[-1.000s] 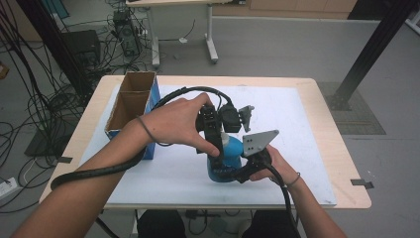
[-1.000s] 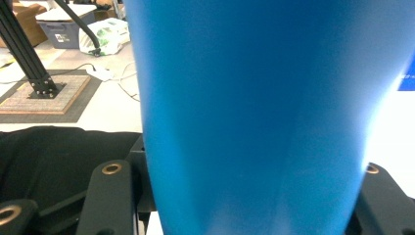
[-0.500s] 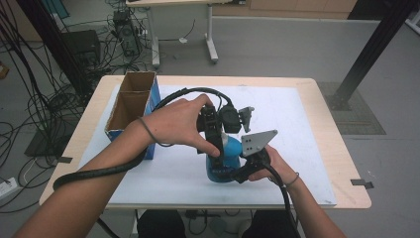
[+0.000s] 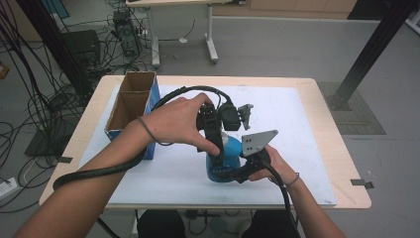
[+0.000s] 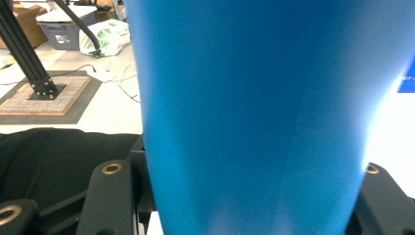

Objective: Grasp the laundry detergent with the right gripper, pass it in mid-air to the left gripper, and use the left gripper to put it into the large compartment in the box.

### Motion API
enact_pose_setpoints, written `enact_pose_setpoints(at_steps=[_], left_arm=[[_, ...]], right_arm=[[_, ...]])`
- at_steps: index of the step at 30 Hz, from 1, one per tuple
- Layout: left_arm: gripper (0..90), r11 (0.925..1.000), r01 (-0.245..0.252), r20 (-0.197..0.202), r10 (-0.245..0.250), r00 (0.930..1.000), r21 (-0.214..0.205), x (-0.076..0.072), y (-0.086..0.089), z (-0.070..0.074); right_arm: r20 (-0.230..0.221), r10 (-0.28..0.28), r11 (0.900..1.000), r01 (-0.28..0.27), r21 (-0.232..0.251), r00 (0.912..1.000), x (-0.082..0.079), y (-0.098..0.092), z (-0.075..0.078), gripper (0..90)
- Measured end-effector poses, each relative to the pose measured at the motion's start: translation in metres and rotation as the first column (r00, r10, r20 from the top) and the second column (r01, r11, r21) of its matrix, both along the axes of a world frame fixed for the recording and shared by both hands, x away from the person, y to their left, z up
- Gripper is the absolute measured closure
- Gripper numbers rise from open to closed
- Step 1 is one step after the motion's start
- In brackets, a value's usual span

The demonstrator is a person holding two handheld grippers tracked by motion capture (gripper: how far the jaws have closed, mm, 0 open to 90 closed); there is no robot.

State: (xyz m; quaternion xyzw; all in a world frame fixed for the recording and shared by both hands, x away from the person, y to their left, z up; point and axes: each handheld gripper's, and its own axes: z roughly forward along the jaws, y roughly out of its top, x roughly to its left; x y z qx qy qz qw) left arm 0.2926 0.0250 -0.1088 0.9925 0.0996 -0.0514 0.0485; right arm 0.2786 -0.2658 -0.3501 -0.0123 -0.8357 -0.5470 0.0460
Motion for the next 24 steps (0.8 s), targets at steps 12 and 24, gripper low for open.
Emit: enact_pose_setpoints(at_steps=[12,24], left_arm=[[8.1,1.0,-0.002,0.0,0.002,1.0,0.005,-0.0002,-0.0002,-0.0006],[8.0,1.0,-0.009,0.0,0.009,1.0,0.005,-0.0002,0.0018,-0.0009]], right_arm=[[0.0,-0.001,1.0,0.001,0.001,1.0,-0.001,-0.0002,0.0005,41.2],[-0.002,-0.001,1.0,0.001,0.008,1.0,-0.0013,0.0,-0.0001,41.2]])
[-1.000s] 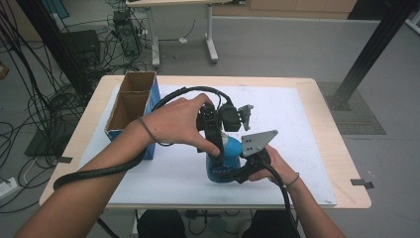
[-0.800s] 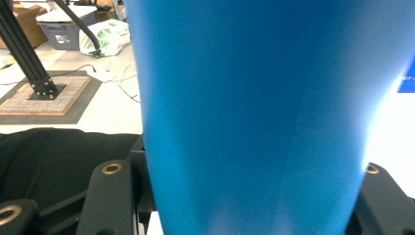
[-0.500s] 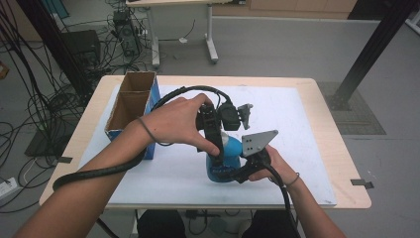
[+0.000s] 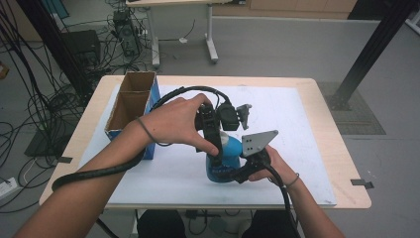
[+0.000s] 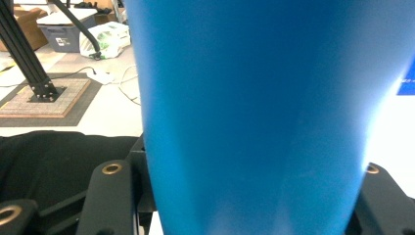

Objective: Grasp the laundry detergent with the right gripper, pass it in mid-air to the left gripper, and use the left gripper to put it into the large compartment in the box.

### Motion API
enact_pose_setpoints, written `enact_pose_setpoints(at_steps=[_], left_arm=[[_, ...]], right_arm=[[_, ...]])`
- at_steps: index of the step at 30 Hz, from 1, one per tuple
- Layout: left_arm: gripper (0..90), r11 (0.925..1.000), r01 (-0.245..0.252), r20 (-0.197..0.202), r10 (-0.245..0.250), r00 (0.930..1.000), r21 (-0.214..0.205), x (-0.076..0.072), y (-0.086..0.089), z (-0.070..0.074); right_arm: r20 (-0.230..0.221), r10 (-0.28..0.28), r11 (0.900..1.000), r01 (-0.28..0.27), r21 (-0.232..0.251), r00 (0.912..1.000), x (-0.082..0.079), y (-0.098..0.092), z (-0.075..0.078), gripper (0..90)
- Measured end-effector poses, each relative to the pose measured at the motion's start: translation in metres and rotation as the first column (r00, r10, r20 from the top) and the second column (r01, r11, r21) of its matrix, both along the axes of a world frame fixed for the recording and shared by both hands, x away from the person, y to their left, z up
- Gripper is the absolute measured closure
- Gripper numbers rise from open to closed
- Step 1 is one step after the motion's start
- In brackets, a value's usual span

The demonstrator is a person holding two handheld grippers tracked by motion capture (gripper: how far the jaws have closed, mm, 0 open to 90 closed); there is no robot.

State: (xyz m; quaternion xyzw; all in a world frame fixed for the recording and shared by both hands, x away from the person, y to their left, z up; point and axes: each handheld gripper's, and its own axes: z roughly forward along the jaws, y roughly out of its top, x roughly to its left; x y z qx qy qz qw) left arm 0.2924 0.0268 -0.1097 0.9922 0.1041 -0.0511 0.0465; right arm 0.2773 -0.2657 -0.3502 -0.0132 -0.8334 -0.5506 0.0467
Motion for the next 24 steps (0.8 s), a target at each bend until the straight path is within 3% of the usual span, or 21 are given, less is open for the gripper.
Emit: enact_pose_setpoints(at_steps=[24], left_arm=[[8.2,1.0,0.008,0.003,-0.008,1.0,-0.002,-0.002,-0.0014,0.0024]], right_arm=[[0.0,-0.003,1.0,0.003,-0.001,1.0,0.0003,0.0022,0.0,41.2]])
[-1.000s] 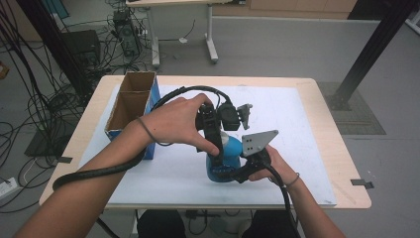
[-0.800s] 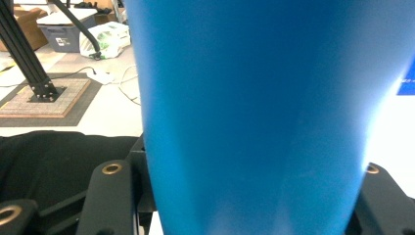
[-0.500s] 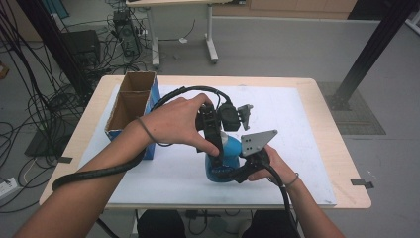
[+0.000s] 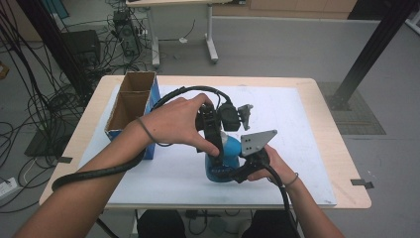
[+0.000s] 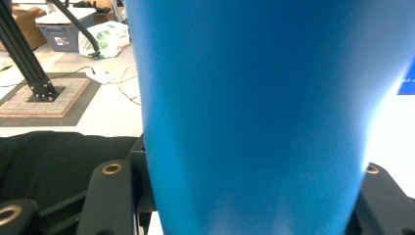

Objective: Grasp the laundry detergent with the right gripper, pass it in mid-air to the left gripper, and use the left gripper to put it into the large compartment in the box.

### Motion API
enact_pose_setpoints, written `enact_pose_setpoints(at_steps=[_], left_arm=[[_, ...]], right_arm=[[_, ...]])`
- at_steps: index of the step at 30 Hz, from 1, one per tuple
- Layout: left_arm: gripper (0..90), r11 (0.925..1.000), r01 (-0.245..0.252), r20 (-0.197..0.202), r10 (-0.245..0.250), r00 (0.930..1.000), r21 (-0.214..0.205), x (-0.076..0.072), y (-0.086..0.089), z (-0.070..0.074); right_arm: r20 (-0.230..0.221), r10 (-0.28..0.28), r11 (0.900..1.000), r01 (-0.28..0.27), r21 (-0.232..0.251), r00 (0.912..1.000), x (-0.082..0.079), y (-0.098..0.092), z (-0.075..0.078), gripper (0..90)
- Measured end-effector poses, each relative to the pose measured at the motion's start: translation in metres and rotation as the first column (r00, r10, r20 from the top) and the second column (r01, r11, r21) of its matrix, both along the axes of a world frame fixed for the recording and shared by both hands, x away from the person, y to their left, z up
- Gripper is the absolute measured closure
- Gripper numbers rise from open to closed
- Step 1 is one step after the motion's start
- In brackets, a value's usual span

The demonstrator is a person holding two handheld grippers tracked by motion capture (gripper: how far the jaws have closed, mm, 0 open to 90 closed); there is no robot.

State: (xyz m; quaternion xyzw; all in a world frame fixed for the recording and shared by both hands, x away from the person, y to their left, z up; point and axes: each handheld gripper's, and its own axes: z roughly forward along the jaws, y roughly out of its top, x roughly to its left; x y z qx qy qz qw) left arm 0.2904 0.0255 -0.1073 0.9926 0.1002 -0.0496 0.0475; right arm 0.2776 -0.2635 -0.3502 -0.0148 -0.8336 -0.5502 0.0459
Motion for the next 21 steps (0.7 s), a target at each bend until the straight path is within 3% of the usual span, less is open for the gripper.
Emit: enact_pose_setpoints(at_steps=[21], left_arm=[[8.3,1.0,0.005,0.004,-0.005,1.0,0.004,-0.0017,0.0,0.0023]], right_arm=[[0.002,0.001,1.0,-0.001,-0.007,1.0,-0.0001,0.0024,0.0021,41.3]])
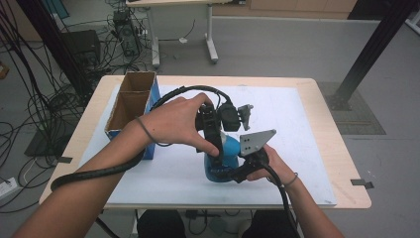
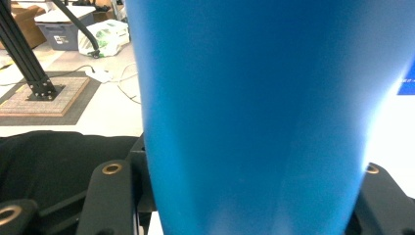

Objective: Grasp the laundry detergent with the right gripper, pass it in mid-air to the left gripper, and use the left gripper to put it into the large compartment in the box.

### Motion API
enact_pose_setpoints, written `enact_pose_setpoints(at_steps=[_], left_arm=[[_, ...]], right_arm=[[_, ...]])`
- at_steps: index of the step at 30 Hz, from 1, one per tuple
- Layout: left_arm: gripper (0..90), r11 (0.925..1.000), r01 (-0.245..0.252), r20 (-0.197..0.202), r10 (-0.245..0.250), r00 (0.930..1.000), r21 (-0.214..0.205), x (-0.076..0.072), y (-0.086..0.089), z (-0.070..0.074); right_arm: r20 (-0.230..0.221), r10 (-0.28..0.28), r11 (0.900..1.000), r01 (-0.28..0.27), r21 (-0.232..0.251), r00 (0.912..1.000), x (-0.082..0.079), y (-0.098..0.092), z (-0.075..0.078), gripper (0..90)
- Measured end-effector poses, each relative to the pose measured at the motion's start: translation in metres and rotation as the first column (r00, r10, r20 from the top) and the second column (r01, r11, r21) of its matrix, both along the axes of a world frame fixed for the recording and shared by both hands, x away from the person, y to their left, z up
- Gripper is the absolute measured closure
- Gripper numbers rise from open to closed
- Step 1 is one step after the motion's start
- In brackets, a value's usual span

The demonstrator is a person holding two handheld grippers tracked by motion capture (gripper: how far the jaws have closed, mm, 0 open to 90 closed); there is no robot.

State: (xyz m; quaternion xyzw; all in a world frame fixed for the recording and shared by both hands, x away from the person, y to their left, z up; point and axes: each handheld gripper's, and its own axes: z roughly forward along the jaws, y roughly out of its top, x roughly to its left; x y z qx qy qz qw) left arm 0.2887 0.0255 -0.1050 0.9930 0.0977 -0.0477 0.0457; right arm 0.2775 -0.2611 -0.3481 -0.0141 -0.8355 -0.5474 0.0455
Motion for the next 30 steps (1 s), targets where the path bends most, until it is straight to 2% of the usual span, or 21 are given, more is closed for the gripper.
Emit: enact_pose_setpoints(at_steps=[14,30], left_arm=[[6.5,0.9998,0.003,0.013,-0.003,0.9999,-0.019,-0.0021,0.0036,0.0011],[8.2,0.9996,0.021,0.017,-0.021,0.9996,-0.016,-0.0048,0.003,0.0001]], right_arm=[[-0.001,0.0,1.0,0.0,0.001,1.0,-0.0004,0.0006,0.0004,41.3],[0.007,0.02,0.9998,-0.02,-0.005,0.9998,0.0039,0.0045,0.0027,41.2]])
